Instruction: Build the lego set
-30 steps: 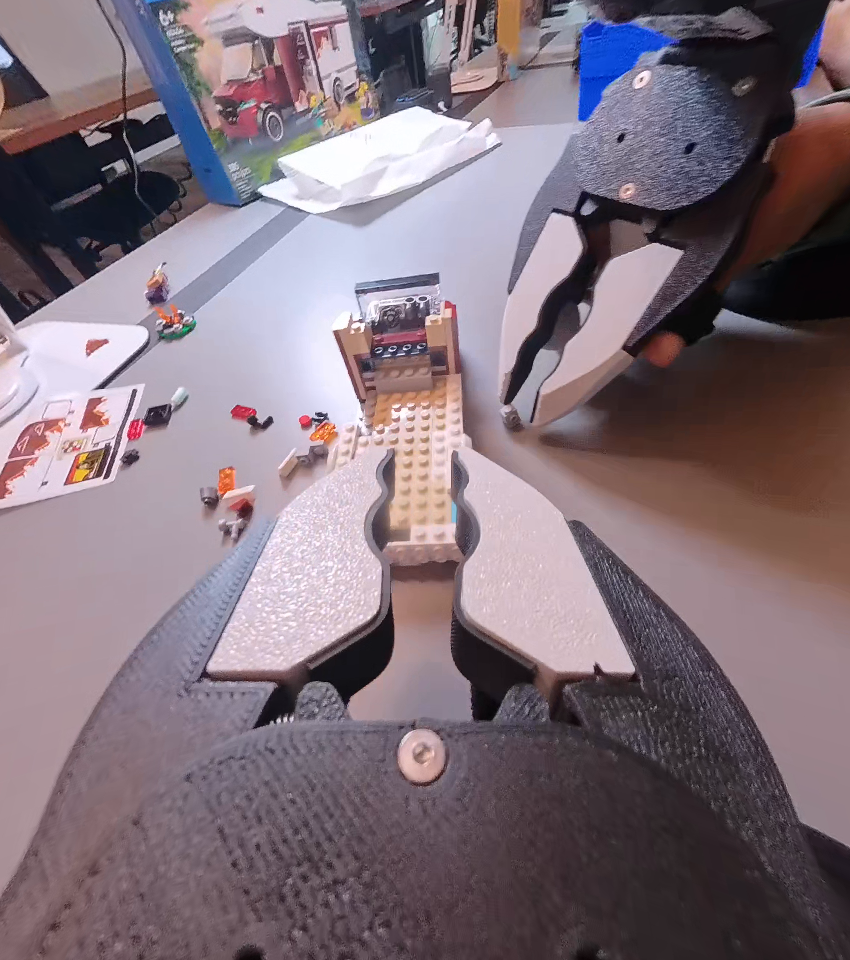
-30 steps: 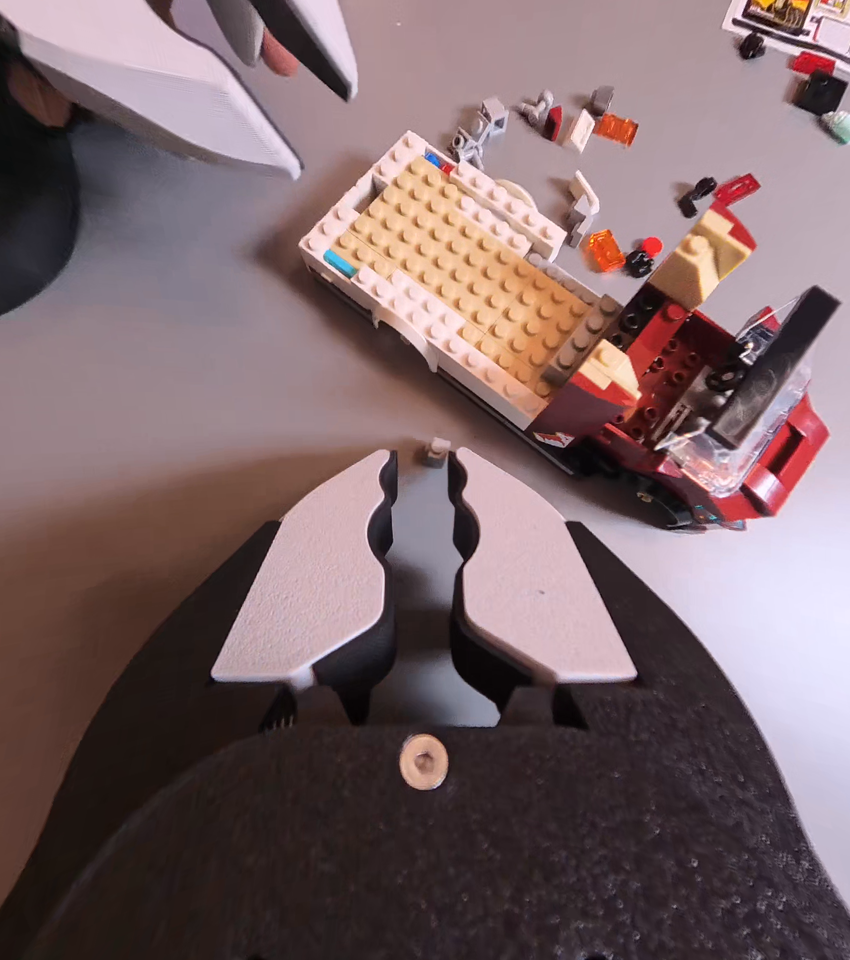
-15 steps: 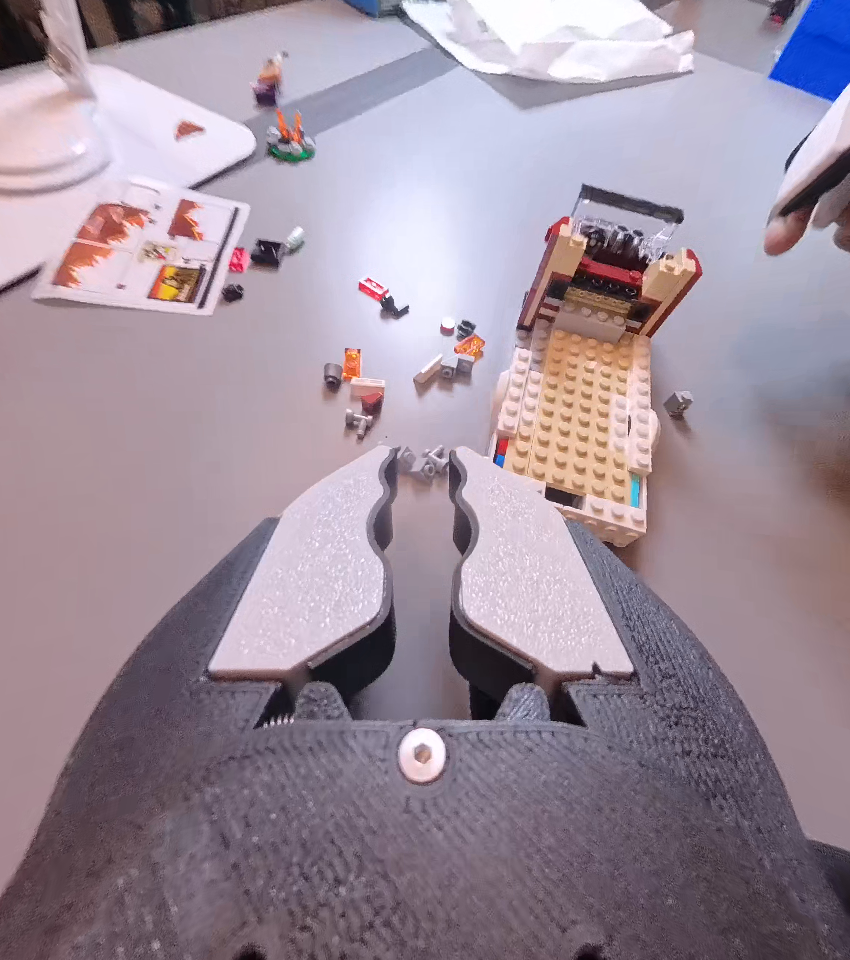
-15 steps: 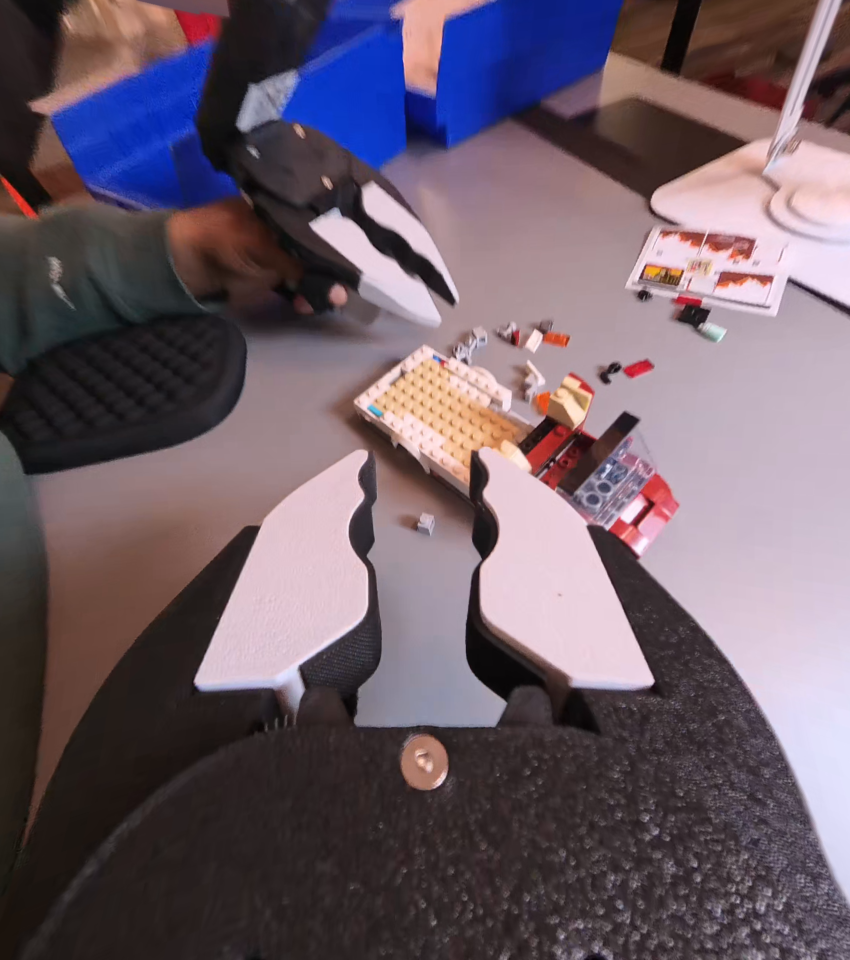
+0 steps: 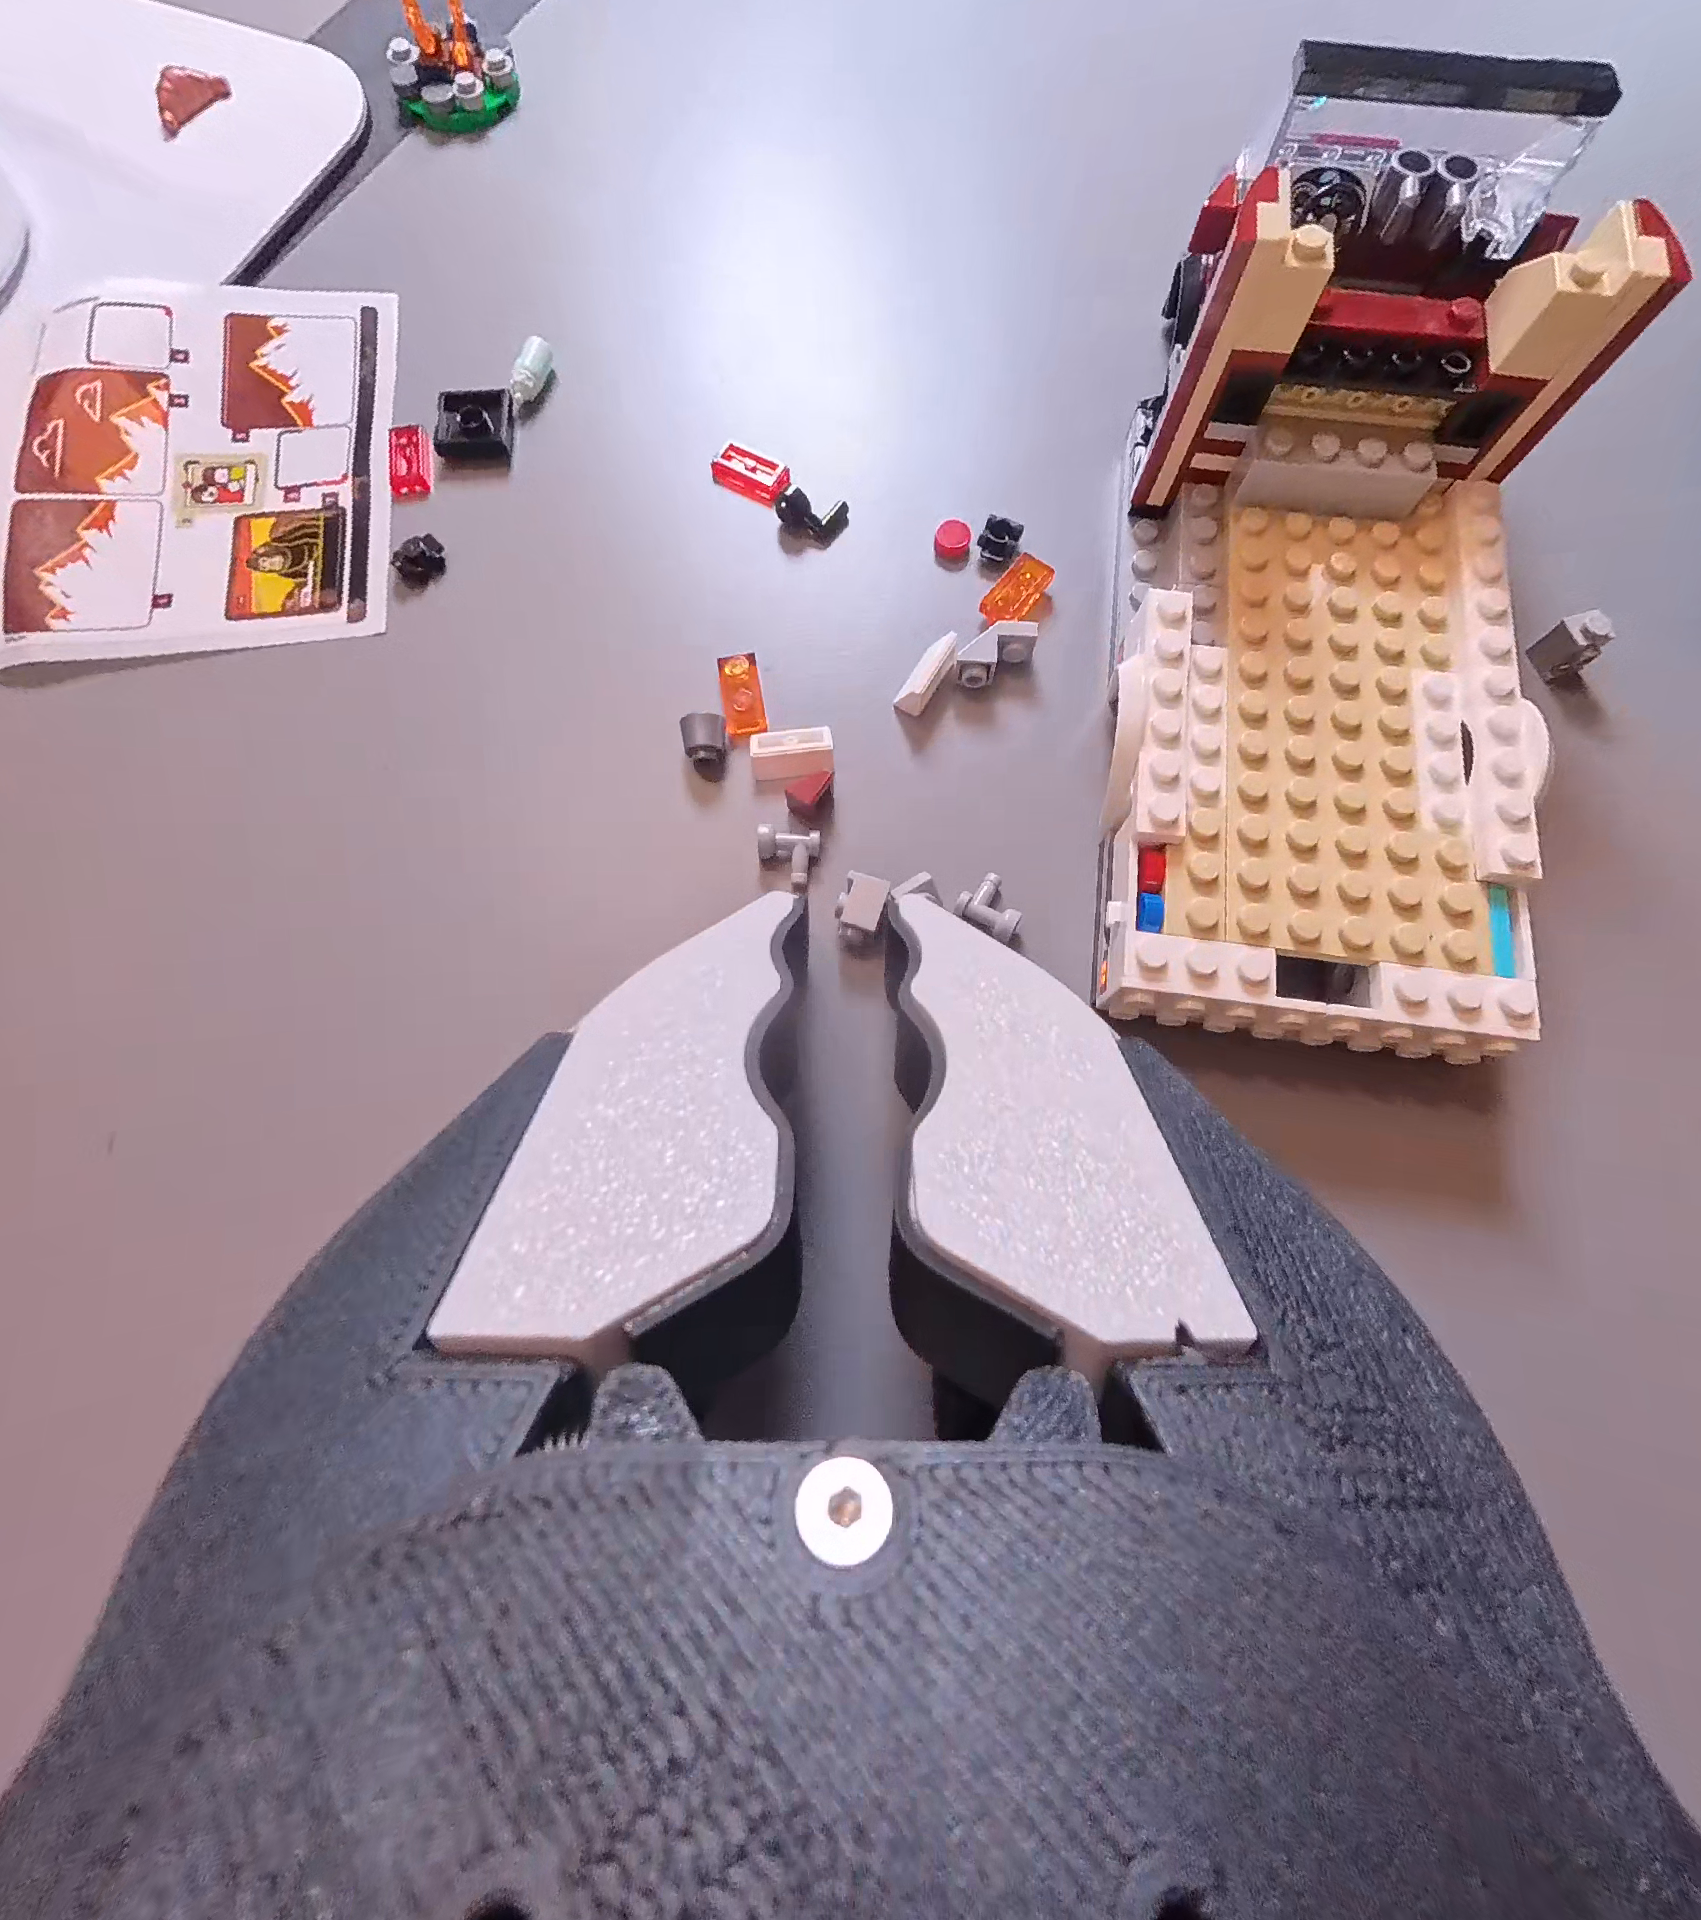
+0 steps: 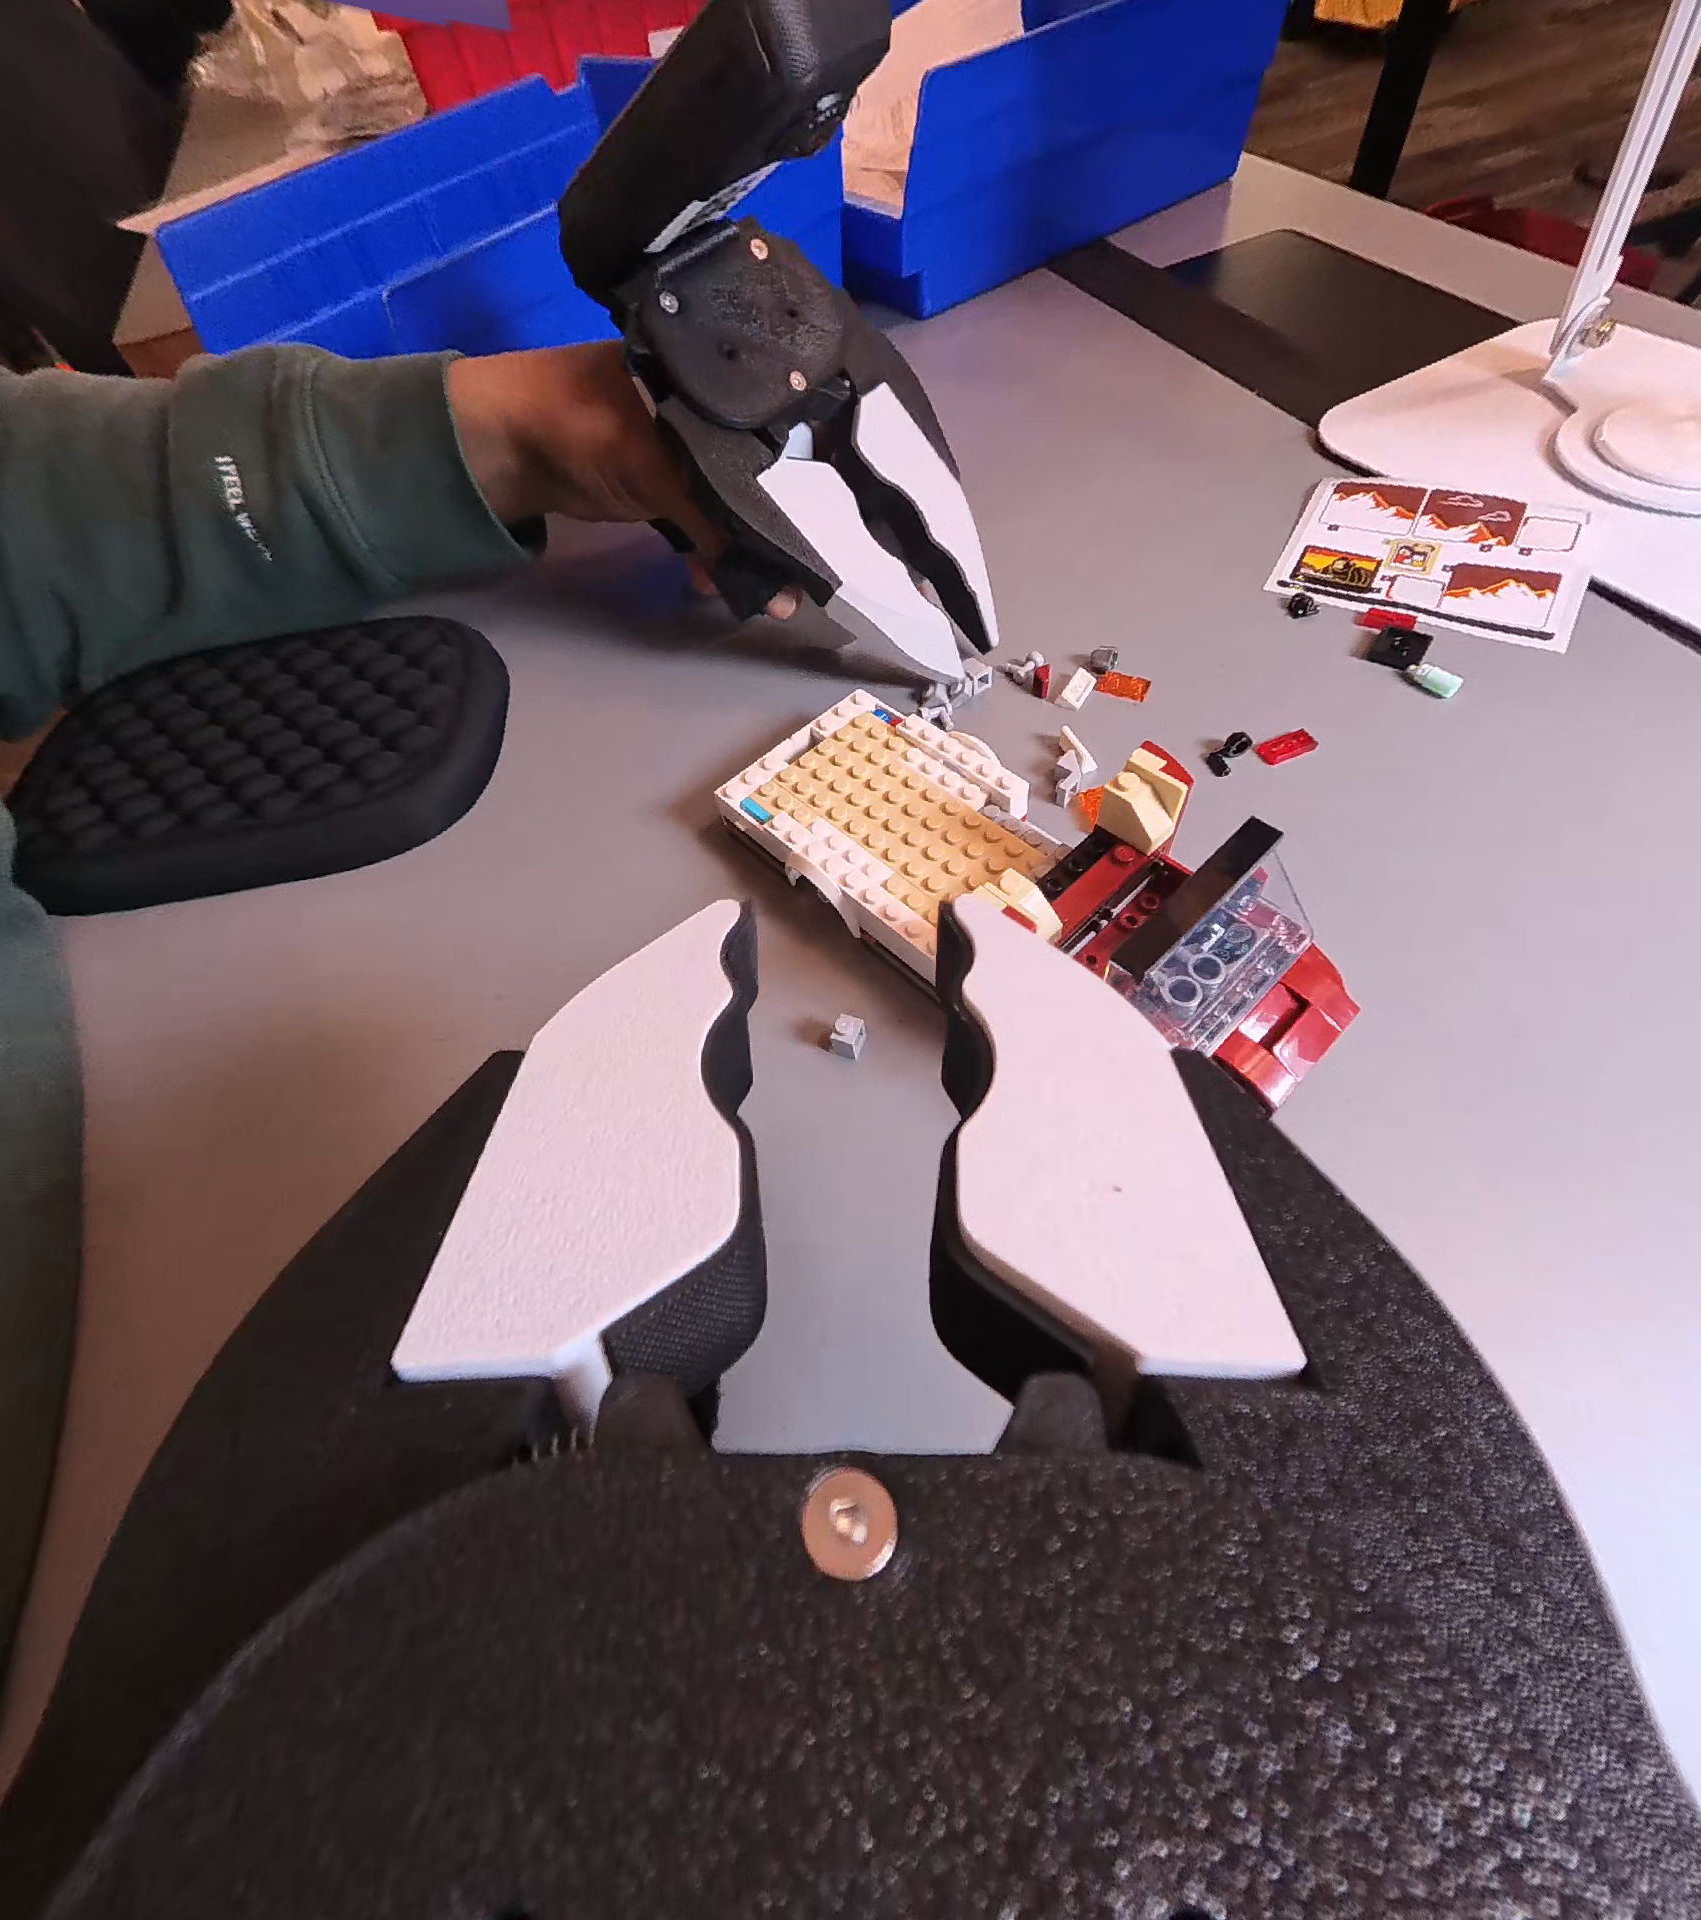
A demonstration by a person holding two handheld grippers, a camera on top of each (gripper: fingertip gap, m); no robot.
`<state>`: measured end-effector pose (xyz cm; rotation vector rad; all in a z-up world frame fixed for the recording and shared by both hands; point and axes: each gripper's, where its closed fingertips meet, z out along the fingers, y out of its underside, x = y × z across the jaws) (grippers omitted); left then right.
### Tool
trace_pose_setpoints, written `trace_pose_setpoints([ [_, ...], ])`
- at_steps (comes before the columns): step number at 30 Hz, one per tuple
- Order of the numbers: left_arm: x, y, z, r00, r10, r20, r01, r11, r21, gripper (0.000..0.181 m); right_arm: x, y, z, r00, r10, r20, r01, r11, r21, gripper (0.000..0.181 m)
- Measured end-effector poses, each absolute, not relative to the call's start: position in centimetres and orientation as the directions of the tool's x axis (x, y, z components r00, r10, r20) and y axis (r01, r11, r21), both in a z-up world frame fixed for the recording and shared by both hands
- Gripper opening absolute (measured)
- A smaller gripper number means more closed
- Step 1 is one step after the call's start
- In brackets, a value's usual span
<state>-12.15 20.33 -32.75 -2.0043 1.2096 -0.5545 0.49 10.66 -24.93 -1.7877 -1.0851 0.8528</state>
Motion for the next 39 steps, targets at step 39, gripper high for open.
trace_pose_setpoints([
  [39, -3.7, 7.6, -22.5, 0.061, -0.932, 0.359, -0.121, -0.363, -0.924, 0.019, -3.5, 7.4, -22.0, 0.326, 0.944, 0.055, 0.156, 0.004, -0.988, 0.008],
])
